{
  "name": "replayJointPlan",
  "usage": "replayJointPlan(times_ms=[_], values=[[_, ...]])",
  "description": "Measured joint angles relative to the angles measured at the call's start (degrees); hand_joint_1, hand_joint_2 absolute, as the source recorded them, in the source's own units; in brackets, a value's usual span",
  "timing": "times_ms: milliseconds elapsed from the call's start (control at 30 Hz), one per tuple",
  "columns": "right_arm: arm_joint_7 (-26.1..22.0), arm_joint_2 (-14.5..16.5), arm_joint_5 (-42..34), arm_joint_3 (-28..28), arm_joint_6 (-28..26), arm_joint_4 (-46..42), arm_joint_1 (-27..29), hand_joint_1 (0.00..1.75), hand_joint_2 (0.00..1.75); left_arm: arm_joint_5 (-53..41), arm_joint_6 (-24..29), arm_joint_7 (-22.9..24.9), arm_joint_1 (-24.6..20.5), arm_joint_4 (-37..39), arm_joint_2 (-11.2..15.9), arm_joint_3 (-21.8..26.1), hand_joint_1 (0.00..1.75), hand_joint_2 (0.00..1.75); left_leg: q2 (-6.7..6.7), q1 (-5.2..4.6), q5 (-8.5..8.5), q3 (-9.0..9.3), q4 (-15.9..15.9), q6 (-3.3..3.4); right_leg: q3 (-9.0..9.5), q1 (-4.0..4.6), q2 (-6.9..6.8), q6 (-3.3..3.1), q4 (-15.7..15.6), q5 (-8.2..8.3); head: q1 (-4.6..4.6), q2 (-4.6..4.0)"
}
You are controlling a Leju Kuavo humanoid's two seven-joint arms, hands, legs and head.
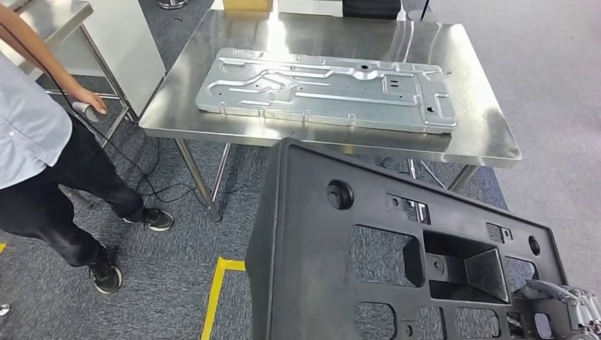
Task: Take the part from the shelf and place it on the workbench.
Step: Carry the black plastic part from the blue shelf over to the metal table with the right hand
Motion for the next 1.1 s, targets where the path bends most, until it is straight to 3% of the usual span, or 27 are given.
replayJointPlan(times_ms=[67,200,267,333,367,400,467,500,567,600,700,767,833,867,900,933,1000,1033,1100], values=[[-0.06,-0.04,-0.02,0.01,0.00,0.04,-0.03,1.75,1.75,-0.19,0.01,-0.01,-0.17,0.00,-0.04,0.00,0.00,1.75,-0.04,-0.08,-0.65,0.55,-0.01,-0.75,0.79,0.32,-0.17,-0.76,-3.10,0.86,0.04,0.00],[-0.07,-0.06,-0.02,-0.03,0.00,-0.04,-0.07,1.75,1.75,-0.23,0.01,-0.01,-0.26,-0.02,-0.08,0.00,0.00,1.75,0.11,-0.15,-1.22,0.69,2.45,-2.08,2.34,0.13,-0.08,-2.52,-4.27,1.29,-0.04,0.00],[-0.12,-0.07,-0.03,-0.03,0.00,-0.06,-0.13,1.75,1.75,-0.26,0.02,-0.02,-0.43,-0.02,-0.09,0.00,0.00,1.75,0.18,0.04,-4.01,-1.95,7.29,-2.48,3.15,-0.02,-0.20,-3.10,-4.70,1.02,-0.11,0.00],[-0.15,-0.07,-0.03,-0.03,0.00,-0.05,-0.16,1.75,1.75,-0.31,0.01,-0.01,-0.48,-0.02,-0.09,0.00,0.00,1.75,0.19,0.25,-6.71,-6.37,13.60,-2.93,3.36,-0.03,-0.20,-3.29,-4.75,0.66,-0.16,0.00],[-0.15,-0.07,-0.03,-0.03,0.00,-0.04,-0.16,1.75,1.75,-0.36,0.01,-0.01,-0.38,-0.02,-0.09,0.00,0.00,1.75,0.20,0.36,-6.70,-8.00,15.20,-3.17,3.54,-0.04,-0.14,-3.26,-4.74,0.42,-0.16,0.00],[-0.16,-0.08,-0.03,-0.02,0.00,-0.04,-0.16,1.75,1.75,-0.44,0.00,-0.01,-0.27,-0.02,-0.09,0.00,0.00,1.75,0.20,0.46,-5.48,-8.72,14.90,-3.33,3.84,-0.07,-0.07,-3.17,-4.74,0.15,-0.17,0.00],[-0.16,-0.09,-0.03,-0.02,0.00,-0.04,-0.19,1.75,1.75,-0.67,0.01,-0.02,-0.14,-0.02,-0.08,0.00,0.00,1.75,0.24,0.57,-0.28,-7.49,8.96,-3.36,4.79,-0.16,0.01,-2.82,-4.74,-0.52,-0.16,0.00],[-0.16,-0.09,-0.03,-0.02,0.00,-0.04,-0.25,1.75,1.75,-0.75,0.01,-0.01,-0.12,-0.02,-0.07,0.00,0.00,1.75,0.28,0.43,1.40,-6.53,5.70,-3.23,5.27,-0.15,-0.01,-2.56,-4.73,-0.86,-0.15,0.00],[-0.15,-0.11,-0.03,-0.02,0.00,-0.04,-0.39,1.75,1.75,-0.87,0.00,-0.01,-0.20,-0.02,-0.08,0.00,0.00,1.75,0.35,0.11,1.96,-5.48,2.15,-2.59,5.68,-0.08,-0.06,-1.87,-4.71,-1.44,-0.19,0.00],[-0.15,-0.14,-0.03,-0.02,0.00,-0.04,-0.47,1.75,1.75,-0.94,0.00,-0.01,-0.15,-0.02,-0.08,0.00,0.00,1.75,0.34,-0.07,1.52,-5.41,2.05,-2.24,5.80,-0.04,-0.06,-1.46,-4.76,-1.68,-0.21,0.00],[-0.05,-0.44,0.01,-0.02,0.00,-0.07,-0.75,1.75,1.75,-1.29,-0.01,0.01,-0.01,-0.02,-0.08,0.00,0.00,1.75,0.33,0.23,2.80,-4.36,1.12,-1.07,6.22,0.01,-0.10,-0.44,-4.23,-2.68,-0.19,0.00],[0.08,-0.70,0.05,-0.02,0.00,-0.09,-0.98,1.75,1.75,-1.46,-0.01,0.01,-0.23,-0.02,-0.11,0.00,0.00,1.75,0.37,0.39,2.82,-3.55,0.44,-0.45,3.90,-0.10,-0.14,-0.07,0.37,-4.83,-0.08,0.00],[0.12,-0.87,0.08,-0.02,0.00,-0.07,-1.10,1.75,1.75,-1.49,-0.01,0.01,-0.35,-0.02,-0.16,0.00,0.00,1.75,0.35,0.25,2.35,-3.11,0.32,-0.05,-1.05,-0.10,-0.14,0.21,8.01,-7.30,-0.04,0.00],[0.15,-0.95,0.09,-0.02,0.00,-0.05,-1.09,1.75,1.75,-1.49,-0.01,0.03,-0.31,-0.02,-0.19,0.00,0.00,1.75,0.32,0.18,2.02,-2.81,0.32,0.05,-3.15,-0.10,-0.14,0.28,10.58,-7.39,-0.04,0.00],[0.19,-1.04,0.11,-0.02,0.00,-0.03,-1.08,1.75,1.75,-1.49,-0.01,0.05,-0.24,-0.02,-0.19,0.00,0.00,1.75,0.26,0.12,1.62,-2.37,0.32,0.06,-4.34,-0.10,-0.14,0.26,11.13,-6.23,-0.04,0.00],[0.25,-1.10,0.14,-0.02,0.00,-0.02,-1.08,1.75,1.75,-1.50,-0.01,0.07,-0.18,-0.02,-0.21,0.00,0.00,1.75,0.18,0.07,1.17,-1.77,0.32,0.00,-4.37,-0.08,-0.15,0.12,9.42,-3.85,-0.04,0.00],[0.34,-1.19,0.20,-0.02,0.01,0.01,-1.12,1.75,1.75,-1.50,-0.01,0.10,-0.17,-0.02,-0.30,-0.01,0.00,1.75,0.03,-0.08,0.12,-0.45,0.29,-0.25,-2.40,0.19,-0.14,-0.54,2.52,1.55,-0.04,0.00],[0.37,-1.24,0.25,-0.02,0.01,0.02,-1.15,1.75,1.75,-1.51,-0.01,0.13,-0.24,-0.02,-0.37,-0.01,0.00,1.75,-0.05,-0.18,-0.35,-0.01,0.29,-0.50,-1.25,0.41,-0.16,-0.98,-0.48,2.97,-0.03,0.00],[0.38,-1.37,0.31,-0.02,0.01,0.05,-1.23,1.75,1.75,-1.51,-0.01,0.18,-0.37,-0.02,-0.49,-0.02,0.00,1.75,-0.01,-0.24,-0.91,0.20,0.11,-1.05,-0.18,0.82,-0.19,-1.68,-2.75,2.82,-0.08,0.00]])
